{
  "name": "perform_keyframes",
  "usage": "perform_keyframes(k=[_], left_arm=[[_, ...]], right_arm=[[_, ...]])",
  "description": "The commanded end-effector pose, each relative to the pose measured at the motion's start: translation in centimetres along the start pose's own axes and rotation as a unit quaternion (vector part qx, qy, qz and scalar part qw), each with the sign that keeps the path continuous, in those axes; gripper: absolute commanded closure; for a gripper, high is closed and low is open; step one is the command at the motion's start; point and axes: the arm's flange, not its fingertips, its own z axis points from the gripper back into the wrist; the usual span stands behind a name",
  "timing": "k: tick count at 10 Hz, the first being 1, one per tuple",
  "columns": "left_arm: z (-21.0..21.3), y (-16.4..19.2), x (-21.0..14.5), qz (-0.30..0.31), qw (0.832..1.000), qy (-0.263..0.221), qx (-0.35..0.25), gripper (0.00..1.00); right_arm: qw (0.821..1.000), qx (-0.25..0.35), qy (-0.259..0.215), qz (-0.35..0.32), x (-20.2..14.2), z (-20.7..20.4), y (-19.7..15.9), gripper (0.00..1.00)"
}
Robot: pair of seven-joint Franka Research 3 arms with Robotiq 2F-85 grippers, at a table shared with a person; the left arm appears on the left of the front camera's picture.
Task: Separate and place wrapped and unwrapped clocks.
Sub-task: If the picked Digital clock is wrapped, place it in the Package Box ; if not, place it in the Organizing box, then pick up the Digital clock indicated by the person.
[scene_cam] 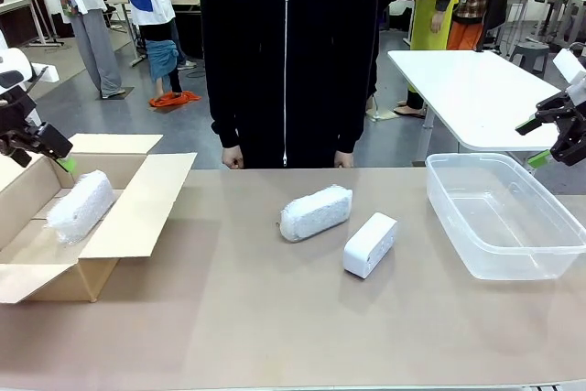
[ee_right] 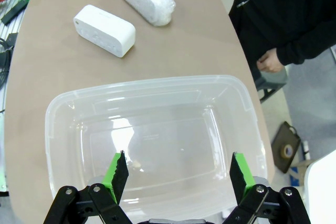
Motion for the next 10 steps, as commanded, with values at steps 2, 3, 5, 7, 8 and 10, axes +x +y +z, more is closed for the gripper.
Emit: perform_keyframes(k=[2, 3, 5, 7, 8, 10], left_arm=[[-0.05, -0.56, -0.96, -0.006, 1.000, -0.016, 0.011, 0.00], [0.25, -0.15, -0.23, -0.001, 1.000, -0.004, 0.000, 0.00], [0.25, -0.15, -0.23, -0.001, 1.000, -0.004, 0.000, 0.00], [0.25, -0.15, -0.23, -0.001, 1.000, -0.004, 0.000, 0.00], [0.25, -0.15, -0.23, -0.001, 1.000, -0.004, 0.000, 0.00], [0.25, -0.15, -0.23, -0.001, 1.000, -0.004, 0.000, 0.00]], right_arm=[[1.000, 0.001, 0.000, 0.000, 0.00, -0.20, 0.01, 0.00], [1.000, 0.001, 0.000, 0.000, 0.00, -0.20, 0.01, 0.00], [1.000, 0.001, 0.000, 0.000, 0.00, -0.20, 0.01, 0.00], [1.000, 0.001, 0.000, 0.000, 0.00, -0.20, 0.01, 0.00], [1.000, 0.001, 0.000, 0.000, 0.00, -0.20, 0.01, 0.00], [1.000, 0.001, 0.000, 0.000, 0.00, -0.20, 0.01, 0.00]])
